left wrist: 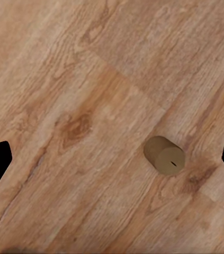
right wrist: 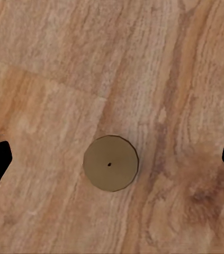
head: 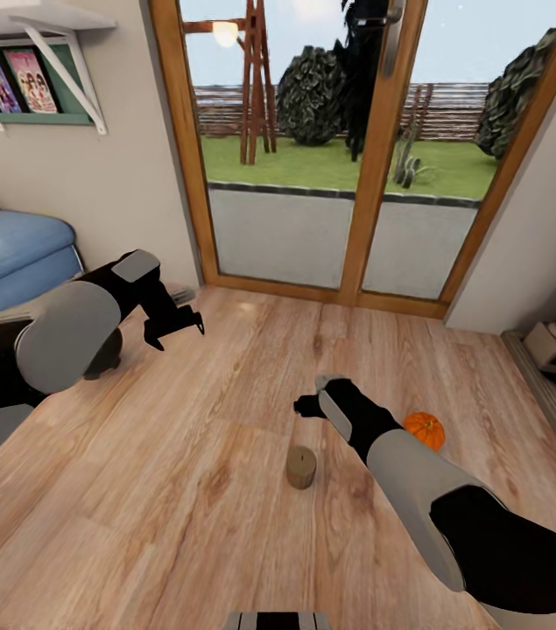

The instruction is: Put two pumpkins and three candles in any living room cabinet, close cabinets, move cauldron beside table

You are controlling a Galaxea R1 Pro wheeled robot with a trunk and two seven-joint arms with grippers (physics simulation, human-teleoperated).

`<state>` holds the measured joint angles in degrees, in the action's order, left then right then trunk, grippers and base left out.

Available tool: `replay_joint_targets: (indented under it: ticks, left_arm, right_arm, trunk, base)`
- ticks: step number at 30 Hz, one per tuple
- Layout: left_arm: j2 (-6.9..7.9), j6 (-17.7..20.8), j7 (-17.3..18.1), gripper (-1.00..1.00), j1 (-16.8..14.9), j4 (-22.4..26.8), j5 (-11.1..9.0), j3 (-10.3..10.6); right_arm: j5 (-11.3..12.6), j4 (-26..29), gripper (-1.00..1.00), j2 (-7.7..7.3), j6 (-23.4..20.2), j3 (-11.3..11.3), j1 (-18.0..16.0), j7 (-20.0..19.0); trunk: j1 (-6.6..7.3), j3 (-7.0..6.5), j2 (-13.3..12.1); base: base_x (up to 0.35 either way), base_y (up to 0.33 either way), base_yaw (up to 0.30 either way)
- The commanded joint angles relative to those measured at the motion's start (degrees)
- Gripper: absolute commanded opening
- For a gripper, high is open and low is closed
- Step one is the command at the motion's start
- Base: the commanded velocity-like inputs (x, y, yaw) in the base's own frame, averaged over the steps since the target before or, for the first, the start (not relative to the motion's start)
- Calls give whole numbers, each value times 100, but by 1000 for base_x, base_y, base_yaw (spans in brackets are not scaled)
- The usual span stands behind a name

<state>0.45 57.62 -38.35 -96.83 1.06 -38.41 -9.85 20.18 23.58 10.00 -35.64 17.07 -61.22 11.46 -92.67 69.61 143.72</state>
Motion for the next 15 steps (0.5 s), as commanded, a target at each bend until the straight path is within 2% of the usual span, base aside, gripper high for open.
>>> replay_joint_targets:
  ticks: [1, 12, 15]
  left_arm:
    - [0, 13, -59, 100, -2, 8, -17, -45]
    - [-6, 10, -59, 100, -2, 8, -17, -43]
    - [-10, 12, -59, 100, -2, 8, -17, -43]
  right_arm:
    - [55, 123, 100, 0, -14, 28, -4, 51]
    - [4, 610, 100, 0, -27, 48, -4, 77]
    - [-47, 1005, 100, 0, -61, 60, -4, 177]
  trunk:
    - [-1, 28, 4]
    - [-29, 271, 19]
    - [-37, 338, 23]
  base:
    - [0, 0, 0]
    - [0, 0, 0]
    - [0, 0, 0]
